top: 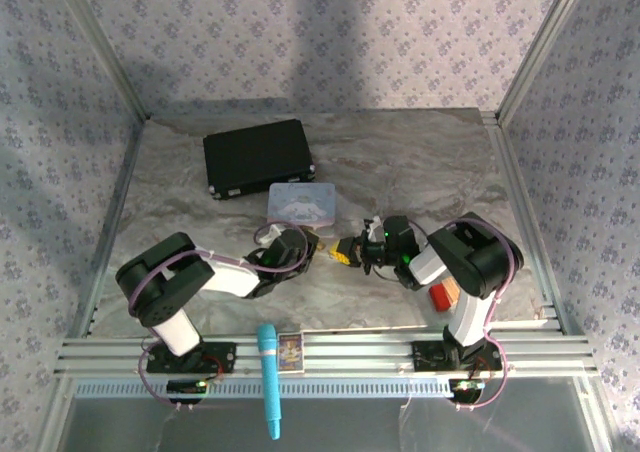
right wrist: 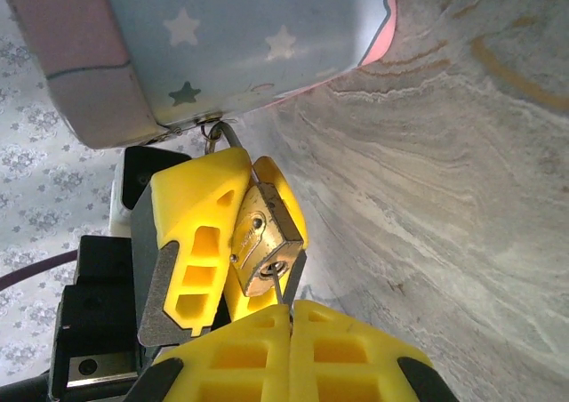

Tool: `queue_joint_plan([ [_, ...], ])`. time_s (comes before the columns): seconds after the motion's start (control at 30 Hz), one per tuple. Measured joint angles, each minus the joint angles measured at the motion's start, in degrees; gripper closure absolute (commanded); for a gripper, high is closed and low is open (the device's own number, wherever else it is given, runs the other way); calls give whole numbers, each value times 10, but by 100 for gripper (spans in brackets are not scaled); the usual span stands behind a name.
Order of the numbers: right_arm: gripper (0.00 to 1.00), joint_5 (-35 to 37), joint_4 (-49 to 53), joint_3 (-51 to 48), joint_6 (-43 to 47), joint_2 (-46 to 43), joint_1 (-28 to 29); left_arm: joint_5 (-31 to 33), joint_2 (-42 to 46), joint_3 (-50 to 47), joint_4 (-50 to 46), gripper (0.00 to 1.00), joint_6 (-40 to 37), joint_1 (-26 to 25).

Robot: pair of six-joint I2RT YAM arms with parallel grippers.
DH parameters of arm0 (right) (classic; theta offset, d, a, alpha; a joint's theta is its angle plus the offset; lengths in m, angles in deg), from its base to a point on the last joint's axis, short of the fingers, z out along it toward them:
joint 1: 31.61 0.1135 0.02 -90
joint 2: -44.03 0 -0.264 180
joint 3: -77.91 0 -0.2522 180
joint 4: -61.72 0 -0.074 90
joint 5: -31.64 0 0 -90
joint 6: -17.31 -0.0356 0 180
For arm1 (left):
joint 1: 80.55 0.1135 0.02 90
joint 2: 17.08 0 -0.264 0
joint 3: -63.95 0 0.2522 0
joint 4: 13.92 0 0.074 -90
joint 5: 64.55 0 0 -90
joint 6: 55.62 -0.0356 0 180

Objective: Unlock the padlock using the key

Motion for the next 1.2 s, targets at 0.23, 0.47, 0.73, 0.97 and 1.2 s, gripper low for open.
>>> queue_joint_plan([
  [0.23, 100, -1, -31, 0, -13, 26, -2, 2, -9, 0, 14, 100, 2, 0],
  [0.47, 100, -4, -43, 0, -18, 30, -7, 4, -14, -3, 35, 100, 13, 0],
  [0.73, 100, -27, -112, 5, -67, 75, -16, 12, -18, -13, 58, 100, 23, 0],
  [0.97, 100, -18, -111, 5, -71, 57, -26, 4, -18, -13, 59, 100, 27, 0],
  [1.2, 100, 15, -112, 33, -80, 51, -19, -43, -17, 3, 57, 100, 27, -20],
])
